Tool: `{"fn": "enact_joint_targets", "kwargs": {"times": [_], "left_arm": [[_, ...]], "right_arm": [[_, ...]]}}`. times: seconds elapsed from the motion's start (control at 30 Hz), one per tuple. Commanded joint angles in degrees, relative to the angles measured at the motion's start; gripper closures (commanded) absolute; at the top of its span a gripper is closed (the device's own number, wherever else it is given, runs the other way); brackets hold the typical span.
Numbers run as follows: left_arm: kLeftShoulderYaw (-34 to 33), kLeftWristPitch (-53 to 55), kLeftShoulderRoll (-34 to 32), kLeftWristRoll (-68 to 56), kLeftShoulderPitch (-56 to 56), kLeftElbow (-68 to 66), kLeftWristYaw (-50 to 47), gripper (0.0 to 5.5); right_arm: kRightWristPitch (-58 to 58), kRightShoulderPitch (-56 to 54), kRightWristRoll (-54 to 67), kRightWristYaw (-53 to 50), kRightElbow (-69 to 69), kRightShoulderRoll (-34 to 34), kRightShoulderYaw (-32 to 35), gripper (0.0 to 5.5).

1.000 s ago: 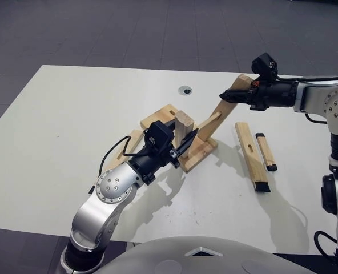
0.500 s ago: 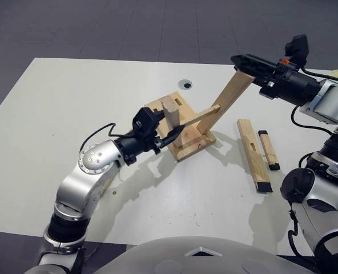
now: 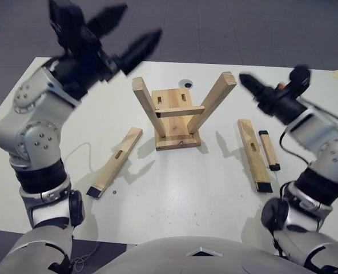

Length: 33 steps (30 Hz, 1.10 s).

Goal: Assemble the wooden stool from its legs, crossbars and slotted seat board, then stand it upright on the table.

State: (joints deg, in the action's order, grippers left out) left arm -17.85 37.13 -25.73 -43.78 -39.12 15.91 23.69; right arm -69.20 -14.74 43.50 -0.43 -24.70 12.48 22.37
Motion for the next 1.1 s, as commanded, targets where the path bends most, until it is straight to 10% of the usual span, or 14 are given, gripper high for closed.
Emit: {"fn": "enact_joint_targets", "kwargs": {"times": [0.03,0.4,0.73,1.1], "left_arm": [[0.6,-2.7,-0.4,5.5,-1.9,-6.7,-3.2,0.14],[1.5,-1.2,3.4,7.7,4.2,0.3,-9.3,0.14],[9.5,-1.1,9.8,5.1,-8.4,4.3,-10.4,0.14],[12.1,-2.1,17.5,7.7,7.1,4.2,-15.9,0.14]], "right_arm": [[4.6,5.7,-1.5,-0.3,-5.8,-4.3,-4.9,0.10],[25.3,-0.8,-16.7,0.9,-4.4,4.6,-6.3,0.10],[29.4,-27.6,-8.7,-3.2,1.4,-4.5,-5.0,0.10],[24.5,-17.2,-5.5,-1.7,0.8,-8.7,-11.8,0.10]]}}
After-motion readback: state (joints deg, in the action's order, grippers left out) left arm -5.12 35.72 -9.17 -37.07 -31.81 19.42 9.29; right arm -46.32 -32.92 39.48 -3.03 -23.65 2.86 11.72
